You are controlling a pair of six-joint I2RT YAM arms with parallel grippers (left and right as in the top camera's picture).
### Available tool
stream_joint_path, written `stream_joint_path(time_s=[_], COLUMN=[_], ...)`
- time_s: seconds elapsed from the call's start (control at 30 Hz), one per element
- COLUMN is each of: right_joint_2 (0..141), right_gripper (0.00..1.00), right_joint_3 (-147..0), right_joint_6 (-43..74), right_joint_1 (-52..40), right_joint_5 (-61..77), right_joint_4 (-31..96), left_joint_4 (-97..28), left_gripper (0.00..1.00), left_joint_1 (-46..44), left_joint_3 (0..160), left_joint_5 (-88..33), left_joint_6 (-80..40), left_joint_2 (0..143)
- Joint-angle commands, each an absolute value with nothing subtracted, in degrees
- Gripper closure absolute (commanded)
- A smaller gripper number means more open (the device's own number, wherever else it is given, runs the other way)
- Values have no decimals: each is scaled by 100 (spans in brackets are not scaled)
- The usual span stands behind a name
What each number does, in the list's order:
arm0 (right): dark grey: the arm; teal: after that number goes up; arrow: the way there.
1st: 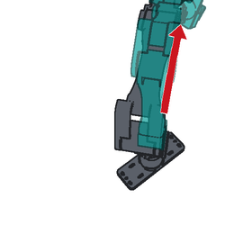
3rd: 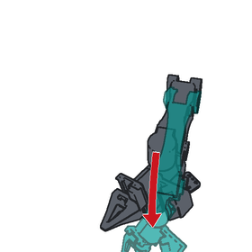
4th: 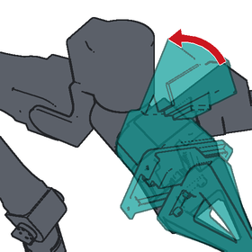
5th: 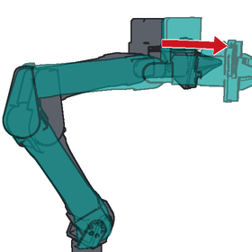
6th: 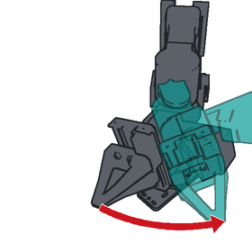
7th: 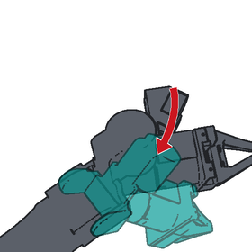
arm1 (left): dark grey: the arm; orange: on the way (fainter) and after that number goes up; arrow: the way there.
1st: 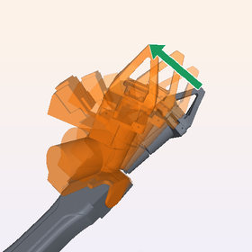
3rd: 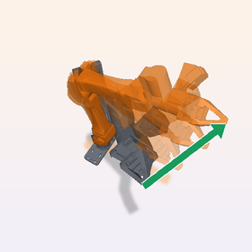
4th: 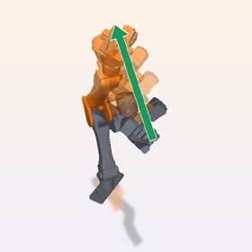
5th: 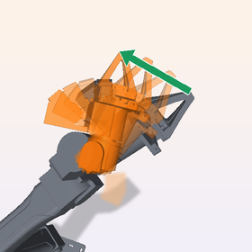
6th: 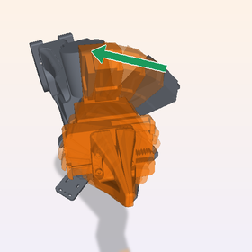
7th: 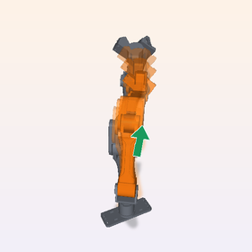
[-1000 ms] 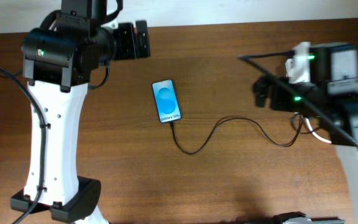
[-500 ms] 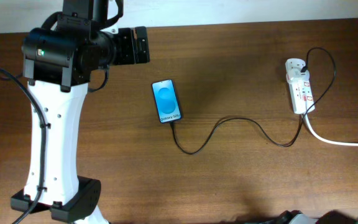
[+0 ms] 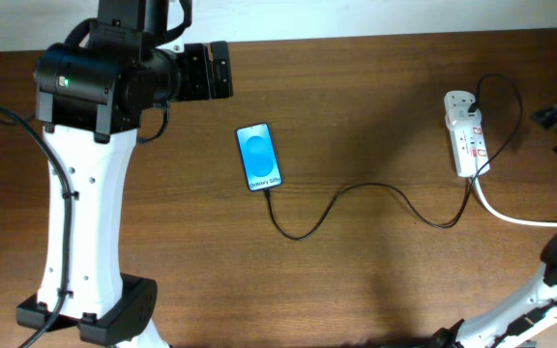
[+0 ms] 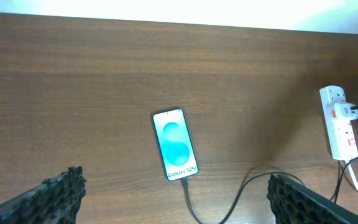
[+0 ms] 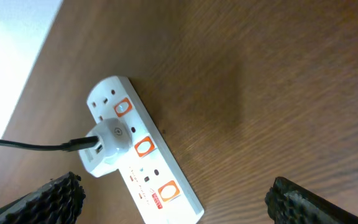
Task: Plug charger to phone and switch on socket
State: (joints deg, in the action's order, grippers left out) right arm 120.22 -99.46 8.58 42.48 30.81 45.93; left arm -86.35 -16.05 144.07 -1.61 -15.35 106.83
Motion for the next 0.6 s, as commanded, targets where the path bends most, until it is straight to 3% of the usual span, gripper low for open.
stream_joint_path(time_s=[0.0, 0.57], right_joint_2=[12283, 13100], right_gripper=[2, 2], right_joint_3=[-9996, -9955], right_joint_6=[797, 858], right_joint_1=[3887, 3177], right_joint_5=[2460, 1811], right_joint_4=[4554, 4525], left_joint_4=[-8624, -8624], left_gripper=[1, 1], left_joint_1=[-1601, -1601], left_joint_3=[14416, 14416], left_joint_5=[-123, -123], left_joint_6=[-1444, -1444], left_joint_2=[10615, 10615])
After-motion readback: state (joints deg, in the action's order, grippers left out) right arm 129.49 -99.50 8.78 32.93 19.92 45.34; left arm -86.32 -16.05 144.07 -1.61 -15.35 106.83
